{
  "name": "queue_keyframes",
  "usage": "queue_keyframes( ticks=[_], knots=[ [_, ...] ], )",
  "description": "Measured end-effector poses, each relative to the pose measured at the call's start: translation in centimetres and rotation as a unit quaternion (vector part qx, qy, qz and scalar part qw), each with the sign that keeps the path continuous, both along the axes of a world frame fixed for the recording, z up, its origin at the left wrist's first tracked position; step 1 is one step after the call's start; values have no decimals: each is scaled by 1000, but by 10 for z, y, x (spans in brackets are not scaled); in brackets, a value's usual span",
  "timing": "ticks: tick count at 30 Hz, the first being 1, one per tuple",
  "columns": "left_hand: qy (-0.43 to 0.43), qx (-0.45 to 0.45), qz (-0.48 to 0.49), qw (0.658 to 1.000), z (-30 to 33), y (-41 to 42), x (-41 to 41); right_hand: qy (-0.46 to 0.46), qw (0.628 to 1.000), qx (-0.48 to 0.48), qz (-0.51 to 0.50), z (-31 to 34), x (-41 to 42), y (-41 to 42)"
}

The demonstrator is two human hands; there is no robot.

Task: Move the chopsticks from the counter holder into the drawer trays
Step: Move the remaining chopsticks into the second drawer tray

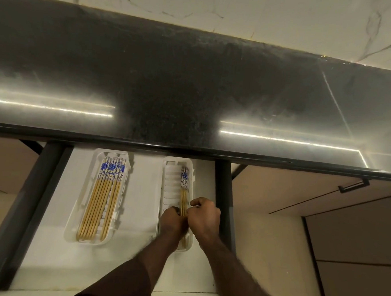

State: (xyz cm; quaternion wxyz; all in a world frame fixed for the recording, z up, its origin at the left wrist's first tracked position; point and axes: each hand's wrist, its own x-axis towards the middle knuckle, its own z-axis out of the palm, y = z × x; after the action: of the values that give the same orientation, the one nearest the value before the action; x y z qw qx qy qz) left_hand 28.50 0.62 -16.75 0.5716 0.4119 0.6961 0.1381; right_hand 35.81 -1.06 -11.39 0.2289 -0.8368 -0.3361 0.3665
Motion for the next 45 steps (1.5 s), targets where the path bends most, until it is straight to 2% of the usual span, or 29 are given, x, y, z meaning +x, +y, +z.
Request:
queue_keyframes(
  ticks=[4,12,20,28,36,45],
  knots=[
    [19,10,-20,1000,0,-3,-4,1,1000,2,-1,-1,1,0],
    [-67,-11,3,998,20,-6,-18,24,1000,20,-6,3,2,-2],
    [-93,13,13,995,70,-7,-31,37,998,48,-2,23,6,-5],
    [-97,58,36,993,136,-9,-72,20,990,130,51,78,-20,4],
    [-85,165,43,982,215,-15,-173,14,974,220,52,149,-106,4],
    [-69,264,62,960,284,-35,-371,49,947,317,28,207,-290,-11]
  ],
)
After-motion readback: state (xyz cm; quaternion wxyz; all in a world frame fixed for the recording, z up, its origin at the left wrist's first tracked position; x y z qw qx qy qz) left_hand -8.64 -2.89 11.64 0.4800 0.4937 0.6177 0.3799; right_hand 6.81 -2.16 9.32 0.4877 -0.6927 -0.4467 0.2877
